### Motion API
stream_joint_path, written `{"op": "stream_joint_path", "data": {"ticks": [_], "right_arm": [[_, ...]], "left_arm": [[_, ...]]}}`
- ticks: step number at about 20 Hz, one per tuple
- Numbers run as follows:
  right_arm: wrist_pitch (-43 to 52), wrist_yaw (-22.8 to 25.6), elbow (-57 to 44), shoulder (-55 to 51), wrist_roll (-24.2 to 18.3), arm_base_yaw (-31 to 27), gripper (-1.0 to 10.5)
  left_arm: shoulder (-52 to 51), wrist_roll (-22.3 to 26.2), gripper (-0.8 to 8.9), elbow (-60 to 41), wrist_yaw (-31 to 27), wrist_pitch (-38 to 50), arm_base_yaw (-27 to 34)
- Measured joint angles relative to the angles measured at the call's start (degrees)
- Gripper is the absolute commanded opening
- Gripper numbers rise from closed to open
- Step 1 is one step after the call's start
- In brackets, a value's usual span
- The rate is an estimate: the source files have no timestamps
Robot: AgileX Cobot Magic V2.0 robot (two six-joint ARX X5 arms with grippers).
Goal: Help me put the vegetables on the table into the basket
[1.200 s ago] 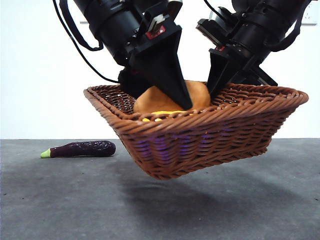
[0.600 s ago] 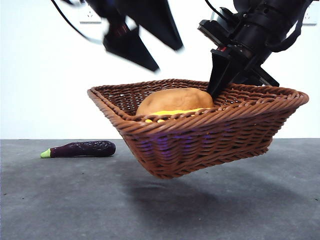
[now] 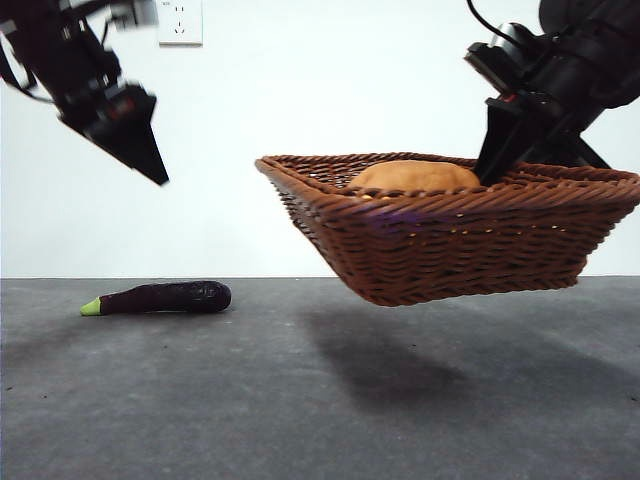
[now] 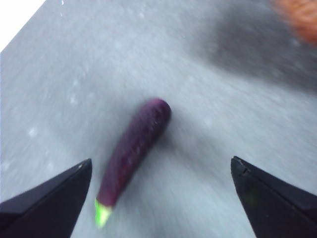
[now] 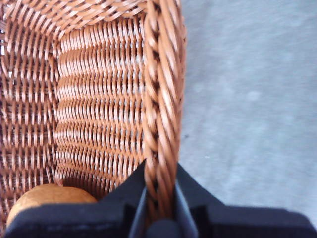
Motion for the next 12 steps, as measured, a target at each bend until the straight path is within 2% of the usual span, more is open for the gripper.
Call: {"op": "stream_joint_path", "data": {"ticks": [3,7,9,12], "right_arm": [[-1.3,-0.3,0.0,-2.0,-2.5,-2.0,-0.1],[-1.0,-2.0,0.0,-2.7,-4.0,-3.0,-0.1],[-1.0,-2.2,0.0,-2.7,-4.6,-3.0,-0.1],[-0.9,-2.2,0.0,-2.7,-5.2,-3.0,-0.1]], "left_arm": [[11.0,0.6,4.76,9.6,3.1,-3.0,1.9],[25.4,2.8,4.75,28.5,5.5,-18.4,2.3],[29.6,4.2,4.75,32.8,5.2,-19.2,2.3],[32.5,6.6,4.75,33.3,4.6,-19.1,2.4]]}}
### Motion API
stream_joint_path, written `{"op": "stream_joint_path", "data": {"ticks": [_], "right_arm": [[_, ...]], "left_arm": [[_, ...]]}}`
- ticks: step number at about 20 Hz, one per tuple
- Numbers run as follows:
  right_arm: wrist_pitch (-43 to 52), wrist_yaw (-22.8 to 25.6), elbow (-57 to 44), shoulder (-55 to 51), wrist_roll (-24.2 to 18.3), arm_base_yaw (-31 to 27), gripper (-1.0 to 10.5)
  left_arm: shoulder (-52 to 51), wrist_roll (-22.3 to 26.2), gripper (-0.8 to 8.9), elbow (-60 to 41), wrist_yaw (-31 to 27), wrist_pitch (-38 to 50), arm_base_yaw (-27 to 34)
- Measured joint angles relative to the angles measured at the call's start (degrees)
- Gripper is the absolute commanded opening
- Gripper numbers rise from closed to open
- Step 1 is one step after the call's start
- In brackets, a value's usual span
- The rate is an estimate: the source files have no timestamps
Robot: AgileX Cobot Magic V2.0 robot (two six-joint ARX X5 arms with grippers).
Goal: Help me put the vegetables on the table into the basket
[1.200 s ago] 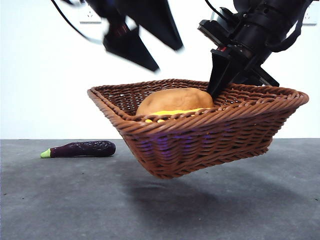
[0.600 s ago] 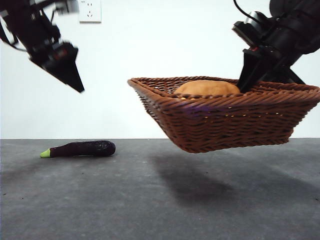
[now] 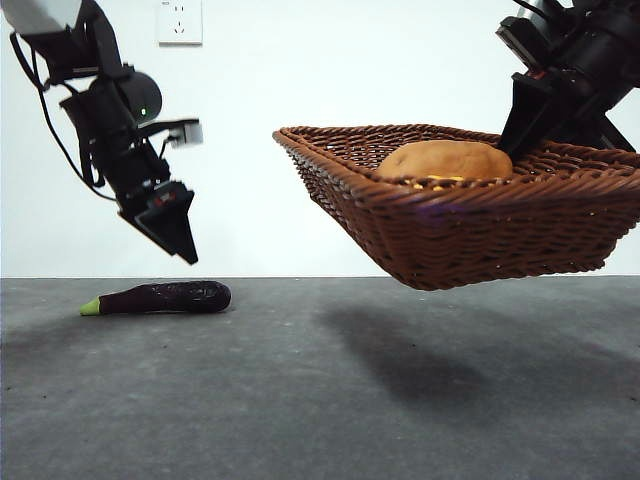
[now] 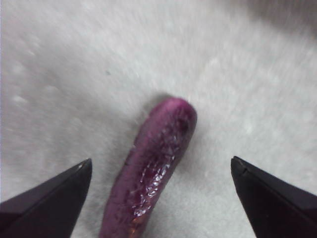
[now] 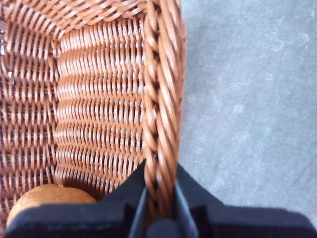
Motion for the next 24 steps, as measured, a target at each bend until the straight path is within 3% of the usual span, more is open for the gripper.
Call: {"op": "stream_joint_path", "data": {"ticks": [8,9,12,13,20,24], "right_arm": [[-0.9,-0.9,0.0,-0.1,-0.3,0.0,-0.1],[-1.2,-0.9,0.0,-0.1,-0.3,0.0,-0.1],[-1.6,-0.9,0.0,-0.1,-0.3,0.0,-0.1],[-1.6,-0.9,0.0,-0.1,-0.3,0.0,-0.1],[-2.4,0.1,0.0,-0.1,-0.3,0.1,-0.1],[-3.2,1.2,0.0,-0.1,-0.1,0.1,-0.1]], "left_arm": [[5.6,2.0,4.64,0.0,-0.5,4.4,0.5],[6.2,2.1,4.22,0.0,-0.6,4.9,0.5],[6.5,2.1,0.87,0.0,-0.7,6.5,0.5],[6.5,2.1,0.26,0.0,-0.7,6.2,0.5],[5.9,1.0,-0.05,0.3,-0.3,0.4,0.5],[-1.8,-1.2,-0.05,0.0,3.0,-4.9,0.7]]}}
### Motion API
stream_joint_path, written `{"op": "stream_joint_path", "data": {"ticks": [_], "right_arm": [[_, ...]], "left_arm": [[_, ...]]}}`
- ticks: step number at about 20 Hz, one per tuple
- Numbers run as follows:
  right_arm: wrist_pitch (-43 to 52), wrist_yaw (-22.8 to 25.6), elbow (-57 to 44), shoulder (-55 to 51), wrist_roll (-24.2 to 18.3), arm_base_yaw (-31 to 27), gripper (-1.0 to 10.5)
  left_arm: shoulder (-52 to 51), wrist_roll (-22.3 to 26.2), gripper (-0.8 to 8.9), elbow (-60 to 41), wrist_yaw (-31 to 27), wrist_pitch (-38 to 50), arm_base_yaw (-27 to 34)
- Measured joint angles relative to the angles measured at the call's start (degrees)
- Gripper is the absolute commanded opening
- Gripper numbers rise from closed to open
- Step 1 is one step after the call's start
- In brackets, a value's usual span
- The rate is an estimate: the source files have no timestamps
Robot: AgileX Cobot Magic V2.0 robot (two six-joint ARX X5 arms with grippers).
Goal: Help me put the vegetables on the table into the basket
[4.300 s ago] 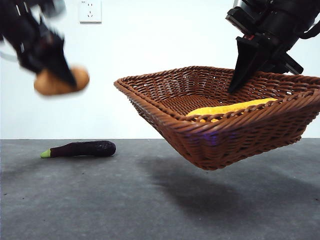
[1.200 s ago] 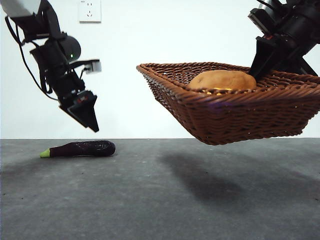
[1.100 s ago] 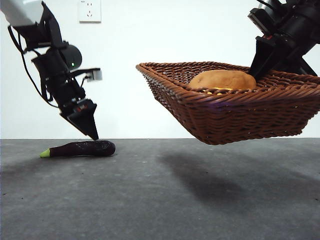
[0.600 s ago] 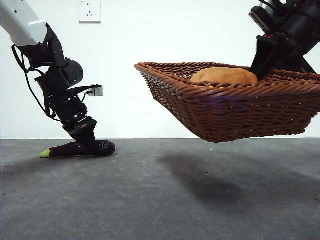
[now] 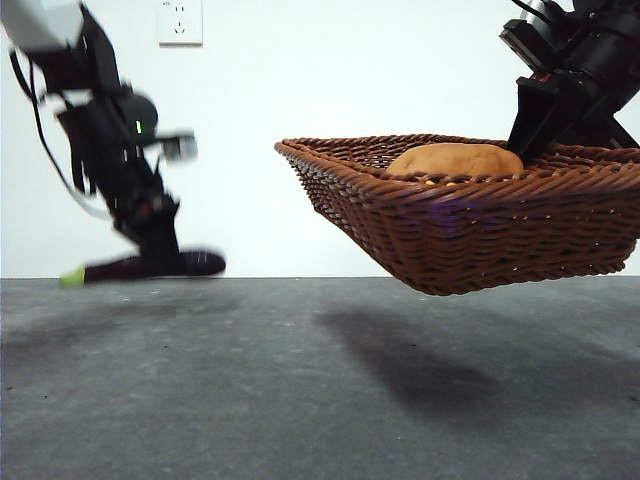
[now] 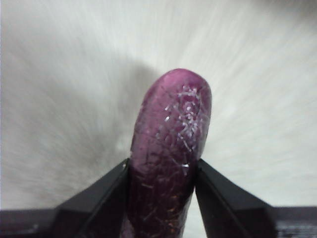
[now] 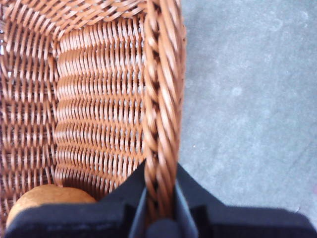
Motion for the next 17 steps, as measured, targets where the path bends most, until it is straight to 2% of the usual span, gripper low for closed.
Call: {"op": "stream_joint_path", "data": {"ticks": [1,5,9,12,15,17], "right_arm": [[-0.1,0.6,0.0,0.0,0.1,0.0,-0.1],[-1.6,1.3,0.0,0.0,0.4,0.1,-0.1],[0.7,1.4,-1.7,0.4,1.6,3.8,-0.1],[2.1,2.2,-3.0,1.0,3.5,8.3,-0.1],[3.6,2.1,-3.0,1.0,5.6,11.8,-0.1],[2.9,2.1,-3.0,1.0,6.0,13.9,-0.1]], "left_arm": [[-3.5,-0.6,-0.05,0.0,2.4,-1.2,0.1],[-15.6,-2.1,-0.05,0.1,4.5,-7.5,-1.1],[-26.4,-2.3,-0.05,0.1,6.3,-15.5,-6.4],[-31.2,-2.3,-0.05,0.1,5.6,-18.4,-15.3],[-31.2,-2.5,-0.05,0.1,-1.3,-20.4,-26.7],[-29.5,-2.5,-0.06,0.1,-4.1,-21.3,-31.6]]}}
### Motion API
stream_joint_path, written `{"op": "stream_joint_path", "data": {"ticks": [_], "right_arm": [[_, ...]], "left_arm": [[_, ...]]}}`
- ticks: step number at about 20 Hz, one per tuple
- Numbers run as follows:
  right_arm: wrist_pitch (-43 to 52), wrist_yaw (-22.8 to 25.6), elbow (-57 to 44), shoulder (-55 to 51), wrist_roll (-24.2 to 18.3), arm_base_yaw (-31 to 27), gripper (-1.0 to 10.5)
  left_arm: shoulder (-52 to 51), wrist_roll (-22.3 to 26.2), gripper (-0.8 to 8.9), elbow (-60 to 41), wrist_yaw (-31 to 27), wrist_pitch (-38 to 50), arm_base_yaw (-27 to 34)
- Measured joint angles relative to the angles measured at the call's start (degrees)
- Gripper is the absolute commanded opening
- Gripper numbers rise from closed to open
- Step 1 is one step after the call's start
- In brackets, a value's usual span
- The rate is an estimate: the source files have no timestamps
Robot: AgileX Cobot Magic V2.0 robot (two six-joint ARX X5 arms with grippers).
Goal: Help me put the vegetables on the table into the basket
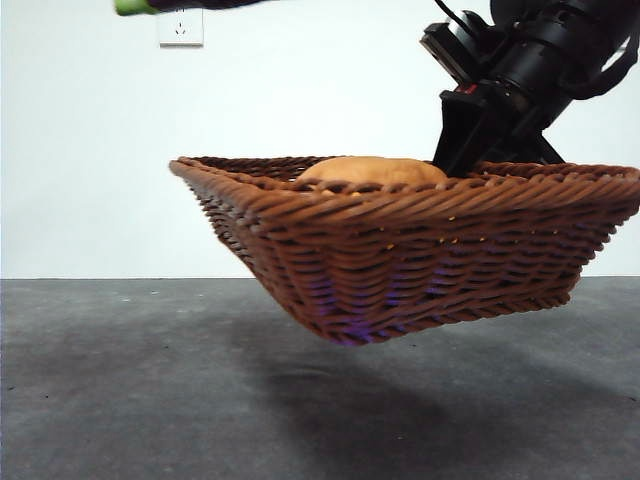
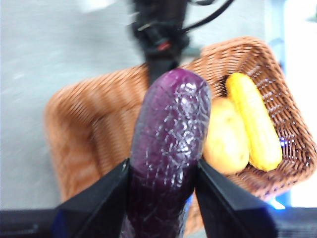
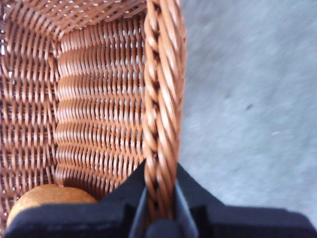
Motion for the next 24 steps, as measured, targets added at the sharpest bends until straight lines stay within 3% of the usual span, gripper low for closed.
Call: {"op": "stream_joint_path", "data": {"ticks": [3,8,13,16,22,24], "right_arm": [[-0.8,-1.4,0.0,0.0,0.2,1.7,-0.1],[-3.7,-2.7,-0.4,0.0,-1.9,2.2,-0.1],[-2.4,-3.9,-4.6,2.2,-3.3,2.7,-0.1],[0.1,-7.4,-4.6,2.3,-3.3,2.7,-0.1],[-0.1,-7.5,-4.6,2.3,-3.3,4.0,-0.1],[0.4,-7.5,-4.6,2.3,-3.3,4.0,-0.1]], "left_arm": [[2.7,1.1,-0.06,-2.5,-1.5,-2.1,-3.3],[3.1,1.8,-0.06,-17.7,-5.7,3.0,-4.2],[3.1,2.4,-0.06,-17.8,-4.9,7.3,-8.0],[4.1,3.3,-0.06,-17.8,-3.7,7.9,-8.2],[11.2,3.3,-0.05,-17.8,-3.6,10.4,-9.4],[11.4,2.1,0.64,-17.8,-3.5,11.3,-9.3]]}}
